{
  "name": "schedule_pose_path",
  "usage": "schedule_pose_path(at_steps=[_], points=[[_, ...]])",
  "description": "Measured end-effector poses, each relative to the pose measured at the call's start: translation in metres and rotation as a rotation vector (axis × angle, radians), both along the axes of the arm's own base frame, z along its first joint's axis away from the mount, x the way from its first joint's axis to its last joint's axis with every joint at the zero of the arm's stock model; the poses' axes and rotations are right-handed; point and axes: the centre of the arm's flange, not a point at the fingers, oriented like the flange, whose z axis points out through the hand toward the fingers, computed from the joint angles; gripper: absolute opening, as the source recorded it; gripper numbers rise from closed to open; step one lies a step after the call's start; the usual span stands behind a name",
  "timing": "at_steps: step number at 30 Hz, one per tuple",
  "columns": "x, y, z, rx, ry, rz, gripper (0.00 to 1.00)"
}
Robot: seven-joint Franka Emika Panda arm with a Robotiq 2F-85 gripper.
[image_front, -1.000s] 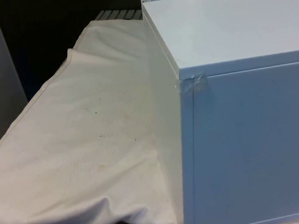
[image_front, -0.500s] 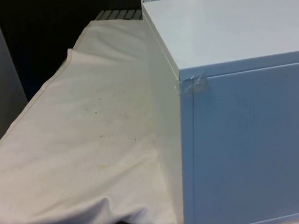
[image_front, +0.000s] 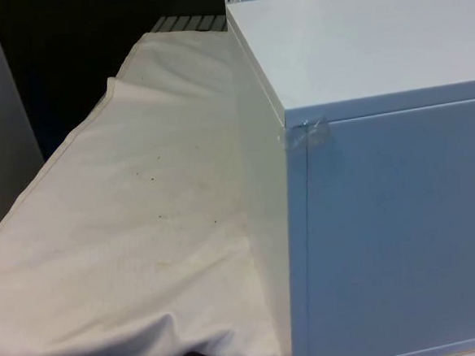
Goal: Open the drawer, then close it.
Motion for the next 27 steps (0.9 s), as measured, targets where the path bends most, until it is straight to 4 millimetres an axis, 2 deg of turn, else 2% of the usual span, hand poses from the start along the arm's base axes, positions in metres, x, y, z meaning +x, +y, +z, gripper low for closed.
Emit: schedule_pose_path(at_steps=[2,4,14,15,16,21,27], points=[[0.0,0.0,0.0,0.0,0.0,0.0,0.01],[-0.001,0.0,-0.001,0.0,0.001,0.0,0.08],[-0.002,0.0,-0.001,0.002,0.002,0.001,0.63],[-0.002,0.0,-0.001,0.002,0.002,0.001,0.73],[-0.002,0.0,-0.001,0.002,0.002,0.001,0.73],[-0.002,0.0,-0.001,0.002,0.002,0.001,0.98],[-0.011,0.001,-0.013,0.003,0.024,0.004,1.0]])
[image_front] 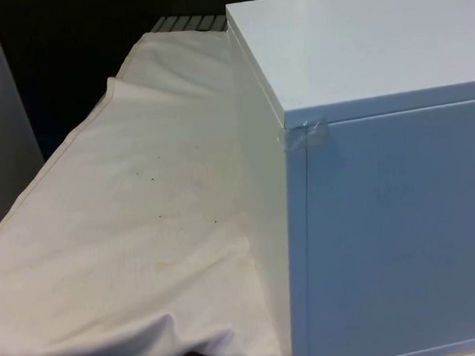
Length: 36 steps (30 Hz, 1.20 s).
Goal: Open the drawer, then close it.
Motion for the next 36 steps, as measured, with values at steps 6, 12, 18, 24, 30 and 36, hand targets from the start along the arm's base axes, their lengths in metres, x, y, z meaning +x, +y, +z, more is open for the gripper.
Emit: schedule_pose_path(at_steps=[6,12,18,24,30,36], points=[[-0.013,0.0,-0.014,0.006,0.017,0.001,1.0],[-0.024,-0.001,-0.029,0.01,0.028,-0.002,1.0],[-0.028,0.0,-0.044,0.006,0.039,-0.003,1.0],[-0.028,0.002,-0.056,-0.002,0.036,-0.002,1.0],[-0.026,0.007,-0.058,-0.007,0.036,0.009,0.99],[-0.025,0.009,-0.061,-0.012,0.04,0.012,0.67]])
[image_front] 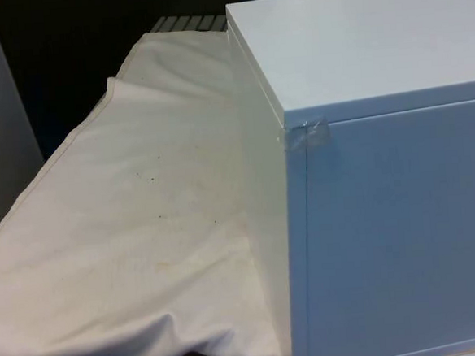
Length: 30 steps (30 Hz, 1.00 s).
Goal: Open the drawer, then close it.
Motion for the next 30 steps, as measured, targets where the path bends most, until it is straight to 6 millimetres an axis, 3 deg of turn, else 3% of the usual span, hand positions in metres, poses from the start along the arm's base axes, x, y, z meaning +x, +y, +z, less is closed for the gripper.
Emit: schedule_pose_path(at_steps=[7,8,9,13,30], points=[[0.001,0.001,-0.002,-0.003,0.0,0.001,0.28],[0.002,0.001,-0.002,-0.004,0.0,0.002,0.28],[0.002,0.001,-0.002,-0.004,0.0,0.002,0.18],[0.002,0.001,-0.002,-0.004,-0.002,0.004,0.0],[0.012,0.001,0.004,0.001,-0.099,-0.002,0.0]])
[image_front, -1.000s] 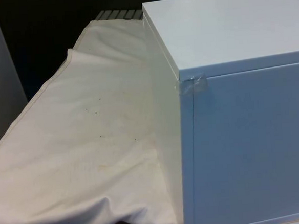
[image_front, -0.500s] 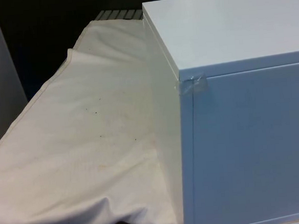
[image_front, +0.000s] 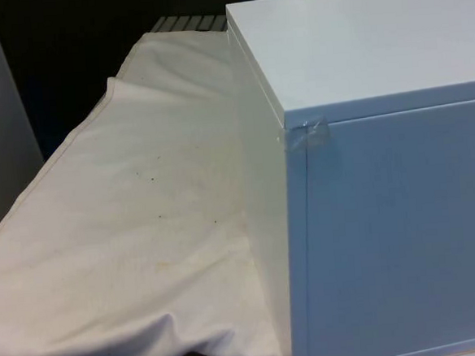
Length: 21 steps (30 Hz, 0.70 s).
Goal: Open the drawer, then close it.
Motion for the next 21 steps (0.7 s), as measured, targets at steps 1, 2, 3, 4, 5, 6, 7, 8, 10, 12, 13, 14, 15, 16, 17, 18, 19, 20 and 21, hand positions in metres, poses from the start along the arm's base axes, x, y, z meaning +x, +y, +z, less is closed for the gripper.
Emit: schedule_pose_path(at_steps=[1,2,3,4,5,6,7,8,10,12,13,14,15,16,17,18,19,20,21], points=[[0.002,0.0,0.001,0.0,-0.011,-0.002,0.0],[0.004,0.0,0.001,-0.001,-0.019,-0.002,0.0],[0.004,0.0,0.001,-0.001,-0.019,-0.002,0.0],[0.005,0.0,0.001,-0.001,-0.024,-0.003,0.0],[0.006,0.0,0.002,-0.002,-0.03,-0.003,0.0],[0.007,0.0,0.001,-0.003,-0.036,-0.004,0.0],[0.009,-0.001,0.002,-0.003,-0.042,-0.005,0.0],[0.01,-0.001,0.001,-0.004,-0.047,-0.005,0.0],[0.012,-0.001,0.001,-0.006,-0.059,-0.006,0.0],[0.015,-0.001,-0.001,-0.009,-0.068,-0.009,0.0],[0.015,-0.001,-0.001,-0.009,-0.068,-0.009,0.0],[0.015,-0.002,-0.001,-0.009,-0.071,-0.01,0.0],[0.016,-0.002,-0.001,-0.009,-0.073,-0.01,0.0],[0.016,-0.002,-0.001,-0.009,-0.074,-0.01,0.0],[0.016,-0.002,-0.001,-0.009,-0.076,-0.011,0.0],[0.016,-0.002,0.0,-0.009,-0.078,-0.011,0.0],[0.017,-0.003,0.001,-0.008,-0.082,-0.013,0.0],[0.017,-0.004,0.001,-0.008,-0.084,-0.015,0.0],[0.017,-0.004,0.001,-0.008,-0.084,-0.015,0.0]])
